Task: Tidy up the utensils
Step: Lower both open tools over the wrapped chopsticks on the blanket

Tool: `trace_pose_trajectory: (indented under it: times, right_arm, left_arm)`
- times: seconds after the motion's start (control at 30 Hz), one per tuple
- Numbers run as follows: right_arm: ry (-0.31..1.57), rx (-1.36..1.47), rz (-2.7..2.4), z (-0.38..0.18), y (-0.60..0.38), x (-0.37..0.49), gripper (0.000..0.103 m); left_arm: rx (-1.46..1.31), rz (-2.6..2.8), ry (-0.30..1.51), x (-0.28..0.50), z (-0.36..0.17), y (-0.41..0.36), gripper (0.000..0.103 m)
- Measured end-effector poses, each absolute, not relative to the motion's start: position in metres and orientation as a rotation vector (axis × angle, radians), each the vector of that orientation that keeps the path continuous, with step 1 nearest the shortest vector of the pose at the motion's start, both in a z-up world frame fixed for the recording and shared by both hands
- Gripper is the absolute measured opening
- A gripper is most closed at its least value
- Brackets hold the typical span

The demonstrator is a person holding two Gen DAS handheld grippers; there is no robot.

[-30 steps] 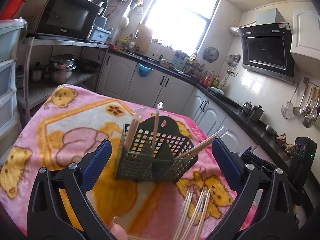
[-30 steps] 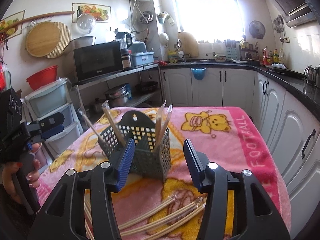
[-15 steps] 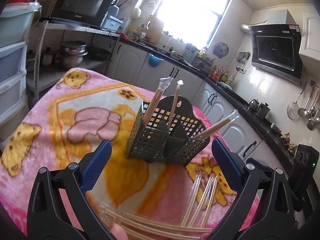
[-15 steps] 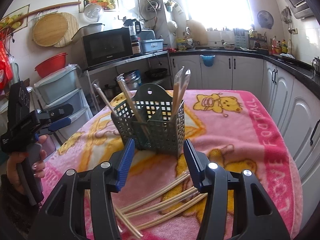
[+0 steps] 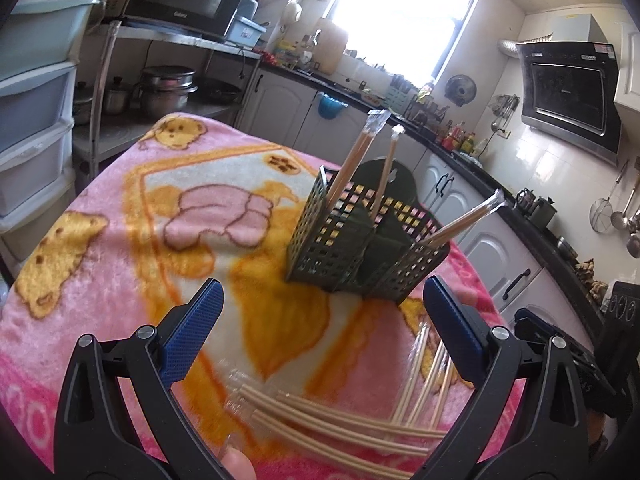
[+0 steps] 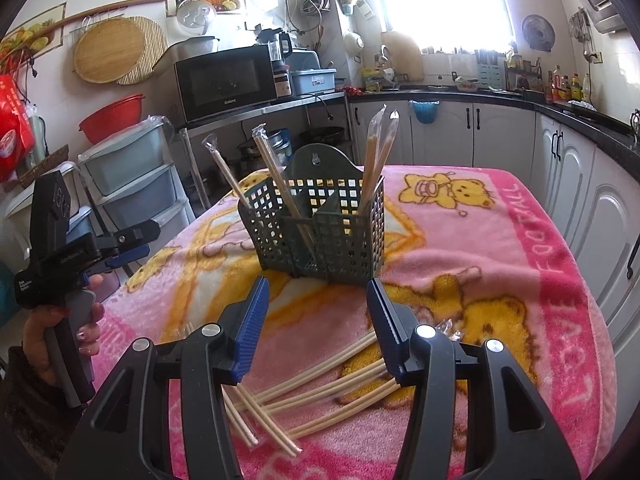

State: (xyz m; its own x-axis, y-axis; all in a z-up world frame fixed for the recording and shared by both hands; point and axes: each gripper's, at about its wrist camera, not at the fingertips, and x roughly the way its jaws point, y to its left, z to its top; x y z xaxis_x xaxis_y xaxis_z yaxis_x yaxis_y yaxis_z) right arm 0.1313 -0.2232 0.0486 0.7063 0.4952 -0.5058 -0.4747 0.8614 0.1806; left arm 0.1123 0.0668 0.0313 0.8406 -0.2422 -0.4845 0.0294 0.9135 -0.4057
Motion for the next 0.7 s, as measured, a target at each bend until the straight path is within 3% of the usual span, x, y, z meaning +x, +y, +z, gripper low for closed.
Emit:
trace_pose_trajectory:
  times: [0.7]
  right_arm:
    - [0.667, 0.031, 0.538, 0.018, -0.225, 0.120, 0.049]
  left_arm:
    - [-0.375, -0.107, 0.711, 0.106, -0.023, 0.072, 0.092]
